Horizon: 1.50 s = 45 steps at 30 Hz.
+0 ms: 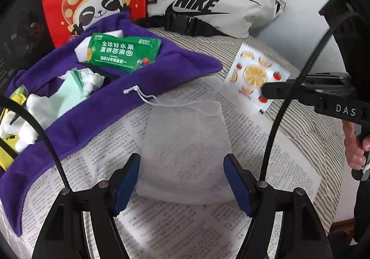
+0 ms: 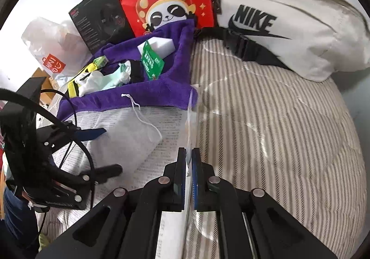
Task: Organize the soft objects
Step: 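Grasp the white mesh drawstring bag with the left tool while the right tool holds the packet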
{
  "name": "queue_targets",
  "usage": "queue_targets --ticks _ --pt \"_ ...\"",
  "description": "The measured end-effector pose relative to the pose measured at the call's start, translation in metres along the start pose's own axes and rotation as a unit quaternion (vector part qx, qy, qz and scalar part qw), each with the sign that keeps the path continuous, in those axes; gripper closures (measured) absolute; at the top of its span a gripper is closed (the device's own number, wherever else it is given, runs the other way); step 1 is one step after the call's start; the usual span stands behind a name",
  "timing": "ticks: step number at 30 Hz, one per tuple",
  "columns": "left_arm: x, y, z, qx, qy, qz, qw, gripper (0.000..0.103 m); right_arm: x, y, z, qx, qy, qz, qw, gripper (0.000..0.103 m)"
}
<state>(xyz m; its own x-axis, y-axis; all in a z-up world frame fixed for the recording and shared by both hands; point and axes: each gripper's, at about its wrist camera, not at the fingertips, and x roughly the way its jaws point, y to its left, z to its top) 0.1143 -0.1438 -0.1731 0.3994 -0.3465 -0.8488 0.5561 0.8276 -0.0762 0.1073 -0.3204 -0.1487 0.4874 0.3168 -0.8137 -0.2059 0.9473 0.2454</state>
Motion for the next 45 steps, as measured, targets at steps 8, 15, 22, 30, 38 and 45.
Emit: queue_targets --ticks 8,15,22,30,38,45 --pt "-0.002 0.000 -0.001 0.008 0.000 0.006 0.9999 0.030 0.015 -0.004 0.007 0.005 0.001 0.002 1.000 0.099" --pt "0.002 -0.004 0.003 0.008 0.002 -0.007 0.9999 0.023 -0.023 -0.025 -0.001 0.018 -0.023 -0.035 0.999 0.099" --pt "0.018 -0.021 0.006 0.035 0.015 0.031 0.9988 0.003 -0.044 -0.046 -0.014 0.036 -0.030 -0.057 0.997 0.099" --pt "0.007 -0.015 0.005 0.028 -0.006 0.030 0.9991 0.072 -0.047 -0.049 -0.022 0.044 -0.028 -0.055 0.997 0.099" --pt "0.002 -0.003 0.003 0.006 -0.008 -0.005 0.9999 0.095 -0.040 -0.025 -0.014 0.025 -0.029 -0.034 0.999 0.099" --pt "-0.020 0.009 -0.007 -0.008 -0.020 0.010 0.9997 0.095 -0.038 0.001 -0.002 0.002 -0.034 -0.012 0.999 0.099"
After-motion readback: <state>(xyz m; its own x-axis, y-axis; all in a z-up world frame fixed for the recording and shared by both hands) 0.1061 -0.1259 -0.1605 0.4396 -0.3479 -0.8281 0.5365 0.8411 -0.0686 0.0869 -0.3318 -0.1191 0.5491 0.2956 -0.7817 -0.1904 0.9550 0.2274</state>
